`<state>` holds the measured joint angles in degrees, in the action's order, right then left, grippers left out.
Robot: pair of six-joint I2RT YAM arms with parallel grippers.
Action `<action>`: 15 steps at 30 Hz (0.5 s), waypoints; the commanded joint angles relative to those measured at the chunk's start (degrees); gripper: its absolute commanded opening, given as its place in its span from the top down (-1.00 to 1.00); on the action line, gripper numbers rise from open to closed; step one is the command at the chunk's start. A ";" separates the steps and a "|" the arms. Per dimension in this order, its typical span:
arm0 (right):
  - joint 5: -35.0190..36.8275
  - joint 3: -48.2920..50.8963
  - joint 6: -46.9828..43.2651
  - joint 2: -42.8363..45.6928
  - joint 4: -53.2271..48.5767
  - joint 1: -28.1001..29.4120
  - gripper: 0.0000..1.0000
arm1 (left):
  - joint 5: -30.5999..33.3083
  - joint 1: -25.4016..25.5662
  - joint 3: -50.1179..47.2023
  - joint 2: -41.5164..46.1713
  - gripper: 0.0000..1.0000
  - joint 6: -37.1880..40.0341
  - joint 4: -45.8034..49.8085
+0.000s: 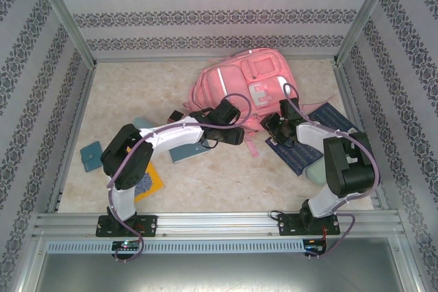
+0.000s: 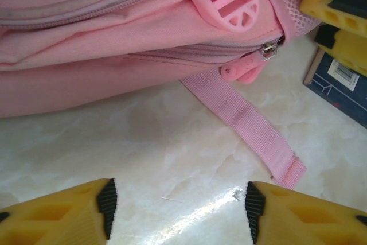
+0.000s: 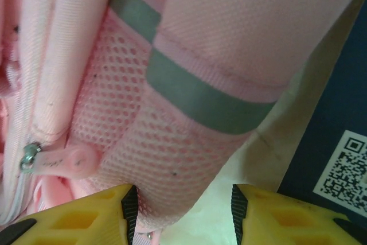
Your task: Pack books, pencil case, and school supplies into a backpack
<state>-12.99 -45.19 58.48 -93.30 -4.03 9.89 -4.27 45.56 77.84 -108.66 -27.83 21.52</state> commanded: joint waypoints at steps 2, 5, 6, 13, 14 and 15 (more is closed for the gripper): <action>-0.39 -2.21 1.06 -1.92 1.61 0.36 0.01 | -0.37 1.46 0.03 1.00 -0.17 3.82 -0.92; -1.46 -3.30 -0.23 -3.02 2.18 0.39 0.05 | -0.65 1.63 0.03 0.78 -0.15 4.85 -1.80; -1.80 -3.52 -0.89 -3.31 2.59 0.39 0.05 | -0.73 1.64 0.16 0.69 -0.10 5.22 -1.98; -3.66 -5.34 -2.18 -4.72 2.67 -0.22 0.87 | -0.84 1.64 2.23 -1.40 0.15 7.95 -2.09; -3.79 -5.51 -2.41 -3.93 2.42 -0.15 0.98 | -0.66 1.68 2.58 -1.70 0.17 8.58 -2.05; -3.79 -5.84 -2.73 -3.14 1.87 -0.07 1.00 | -0.51 1.64 2.88 -2.01 0.18 9.01 -2.03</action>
<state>-15.27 -49.10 56.71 -97.78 -2.66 9.87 -4.69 46.52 78.59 -109.38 -21.98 20.51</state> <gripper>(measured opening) 0.035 0.416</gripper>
